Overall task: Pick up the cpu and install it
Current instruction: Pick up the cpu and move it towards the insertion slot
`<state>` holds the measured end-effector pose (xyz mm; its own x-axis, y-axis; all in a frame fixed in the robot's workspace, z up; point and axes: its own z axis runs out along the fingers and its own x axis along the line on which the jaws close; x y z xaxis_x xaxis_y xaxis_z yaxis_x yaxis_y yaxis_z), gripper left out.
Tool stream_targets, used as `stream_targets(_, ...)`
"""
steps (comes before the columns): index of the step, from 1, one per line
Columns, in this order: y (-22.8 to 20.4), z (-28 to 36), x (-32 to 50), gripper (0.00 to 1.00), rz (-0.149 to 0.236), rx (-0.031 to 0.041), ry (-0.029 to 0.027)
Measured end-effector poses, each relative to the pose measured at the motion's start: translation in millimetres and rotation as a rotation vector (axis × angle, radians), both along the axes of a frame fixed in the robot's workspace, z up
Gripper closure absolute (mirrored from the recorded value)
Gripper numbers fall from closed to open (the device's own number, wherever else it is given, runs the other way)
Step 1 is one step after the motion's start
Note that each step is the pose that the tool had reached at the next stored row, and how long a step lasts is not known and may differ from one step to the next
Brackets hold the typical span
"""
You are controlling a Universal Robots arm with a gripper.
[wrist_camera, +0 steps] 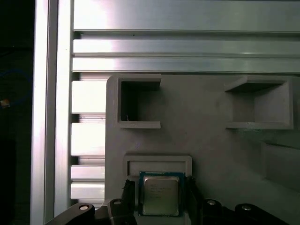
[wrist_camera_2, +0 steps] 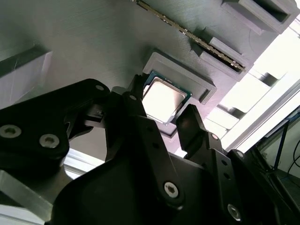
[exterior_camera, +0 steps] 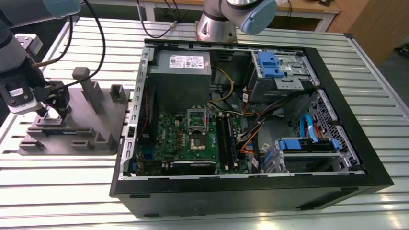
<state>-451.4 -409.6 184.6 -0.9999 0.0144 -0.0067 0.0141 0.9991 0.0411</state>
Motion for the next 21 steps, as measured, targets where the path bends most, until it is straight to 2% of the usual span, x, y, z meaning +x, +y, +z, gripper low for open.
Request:
stream_targets(2,0.0,0.1,0.0,0.46,0.0,0.0,0.0001)
stream_targets(3,0.0,0.1,0.0,0.53,0.0,0.0,0.0)
stream_targets(9,0.0,1.7,0.0,0.53,0.0,-0.0001,0.0002)
stream_targets(17,0.0,13.6,0.0,0.53,0.0,0.0,0.0001)
stream_targets(21,0.1,13.7,-0.1,0.53,0.0,0.0021,0.0)
